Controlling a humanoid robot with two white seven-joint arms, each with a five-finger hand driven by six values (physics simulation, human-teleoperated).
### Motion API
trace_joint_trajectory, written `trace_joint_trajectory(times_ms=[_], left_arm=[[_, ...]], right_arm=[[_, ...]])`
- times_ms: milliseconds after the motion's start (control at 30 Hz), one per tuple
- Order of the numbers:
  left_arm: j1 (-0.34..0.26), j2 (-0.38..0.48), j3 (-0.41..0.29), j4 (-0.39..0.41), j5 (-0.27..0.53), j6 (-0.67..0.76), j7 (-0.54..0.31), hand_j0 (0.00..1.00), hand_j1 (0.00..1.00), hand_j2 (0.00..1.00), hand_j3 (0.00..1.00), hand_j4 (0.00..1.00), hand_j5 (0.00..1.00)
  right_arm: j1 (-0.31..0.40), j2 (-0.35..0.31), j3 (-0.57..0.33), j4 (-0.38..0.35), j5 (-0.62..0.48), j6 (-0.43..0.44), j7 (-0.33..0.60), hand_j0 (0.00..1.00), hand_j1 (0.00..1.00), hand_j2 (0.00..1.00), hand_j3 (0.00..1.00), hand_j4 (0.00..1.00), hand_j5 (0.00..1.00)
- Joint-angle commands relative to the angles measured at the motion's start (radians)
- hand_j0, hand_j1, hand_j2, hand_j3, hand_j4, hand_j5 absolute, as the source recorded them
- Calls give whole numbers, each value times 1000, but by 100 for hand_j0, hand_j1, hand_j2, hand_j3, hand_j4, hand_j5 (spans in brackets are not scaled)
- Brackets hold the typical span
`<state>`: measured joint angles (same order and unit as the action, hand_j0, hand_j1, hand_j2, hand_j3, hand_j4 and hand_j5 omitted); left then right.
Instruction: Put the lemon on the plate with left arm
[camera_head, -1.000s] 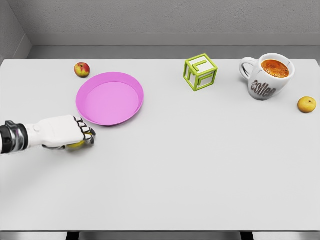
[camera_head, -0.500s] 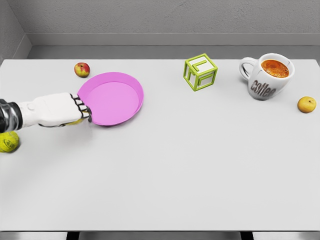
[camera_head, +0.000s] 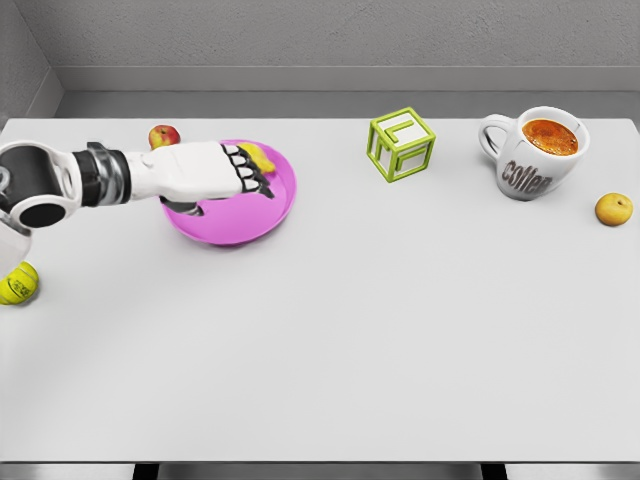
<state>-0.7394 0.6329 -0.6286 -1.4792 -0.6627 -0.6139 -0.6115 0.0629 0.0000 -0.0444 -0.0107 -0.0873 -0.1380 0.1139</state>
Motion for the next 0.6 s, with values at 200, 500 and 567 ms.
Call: trace_joint_trajectory(times_ms=[200, 500, 567], left_arm=[[6, 64, 52, 17, 69, 3, 1, 100, 100, 100, 100, 100, 100], [173, 212, 250, 20, 178, 3, 1, 100, 100, 100, 100, 100, 100], [210, 225, 303, 22, 196, 3, 1, 100, 100, 100, 100, 100, 100]], right_arm=[[0, 0, 0, 0, 0, 0, 0, 100, 100, 100, 100, 100, 100], [0, 0, 0, 0, 0, 0, 0, 100, 100, 100, 100, 100, 100], [0, 0, 0, 0, 0, 0, 0, 100, 100, 100, 100, 100, 100]])
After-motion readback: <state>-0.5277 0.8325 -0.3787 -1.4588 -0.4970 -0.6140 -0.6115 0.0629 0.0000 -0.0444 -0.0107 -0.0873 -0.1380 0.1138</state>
